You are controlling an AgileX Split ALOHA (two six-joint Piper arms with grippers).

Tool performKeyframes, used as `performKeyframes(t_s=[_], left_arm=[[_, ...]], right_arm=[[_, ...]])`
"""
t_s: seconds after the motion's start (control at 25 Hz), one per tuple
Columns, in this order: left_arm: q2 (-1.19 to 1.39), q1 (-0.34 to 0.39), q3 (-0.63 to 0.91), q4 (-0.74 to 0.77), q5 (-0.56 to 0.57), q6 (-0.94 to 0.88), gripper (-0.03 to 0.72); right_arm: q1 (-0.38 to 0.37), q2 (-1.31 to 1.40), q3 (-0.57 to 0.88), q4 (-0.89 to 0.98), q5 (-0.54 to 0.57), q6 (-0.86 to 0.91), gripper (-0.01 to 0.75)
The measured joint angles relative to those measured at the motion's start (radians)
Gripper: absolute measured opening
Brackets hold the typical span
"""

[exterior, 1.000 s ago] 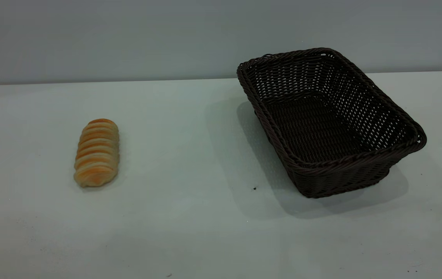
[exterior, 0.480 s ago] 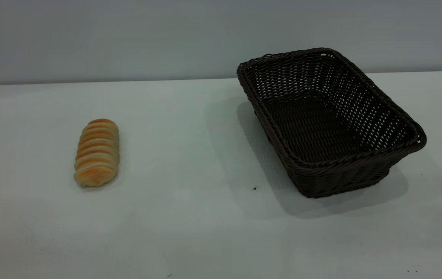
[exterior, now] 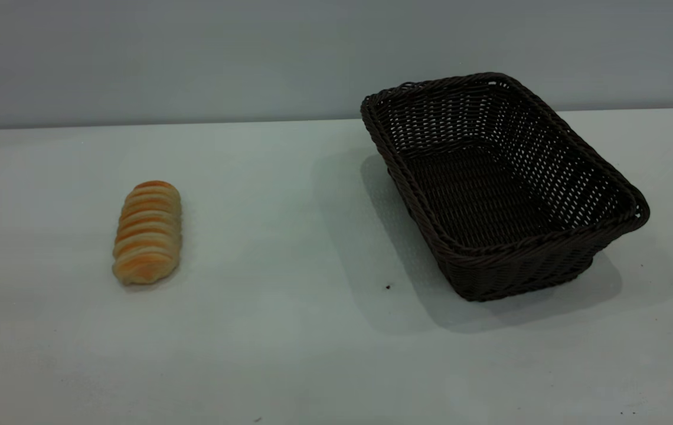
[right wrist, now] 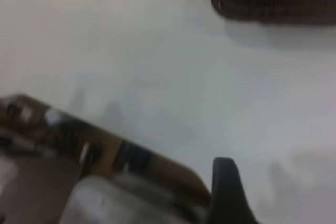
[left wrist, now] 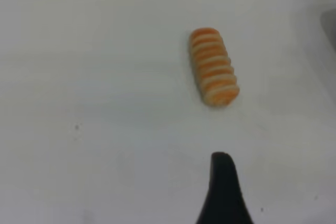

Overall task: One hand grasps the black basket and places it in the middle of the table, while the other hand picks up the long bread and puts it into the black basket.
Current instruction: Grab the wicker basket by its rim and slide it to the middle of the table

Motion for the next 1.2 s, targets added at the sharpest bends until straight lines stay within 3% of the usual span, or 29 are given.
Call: performKeyframes(t_s=[0.16, 0.36, 0.48, 0.64, 1.04, 1.2], left_arm=[[0.087, 0.000, -0.027, 0.000, -0.037, 0.002, 0.568], [0.141, 0.000, -0.029, 0.000, -0.043, 0.006, 0.568], [0.145, 0.000, -0.029, 0.008, -0.043, 0.008, 0.568], [0.146, 0.000, -0.029, 0.031, -0.043, 0.008, 0.568], [0.146, 0.000, -0.029, 0.052, -0.041, 0.009, 0.568], [0.146, 0.000, -0.029, 0.052, -0.041, 0.011, 0.568]], right_arm=[[0.033, 0.204, -0.048, 0.002, -0.033, -0.024, 0.533], [0.196, 0.401, -0.121, -0.036, -0.136, 0.004, 0.533], [0.252, 0.496, -0.161, -0.040, -0.199, 0.080, 0.533], [0.262, 0.626, -0.204, -0.040, -0.283, 0.163, 0.533], [0.262, 0.838, -0.212, 0.043, -0.369, 0.422, 0.533], [0.262, 0.869, -0.212, 0.106, -0.474, 0.506, 0.533]])
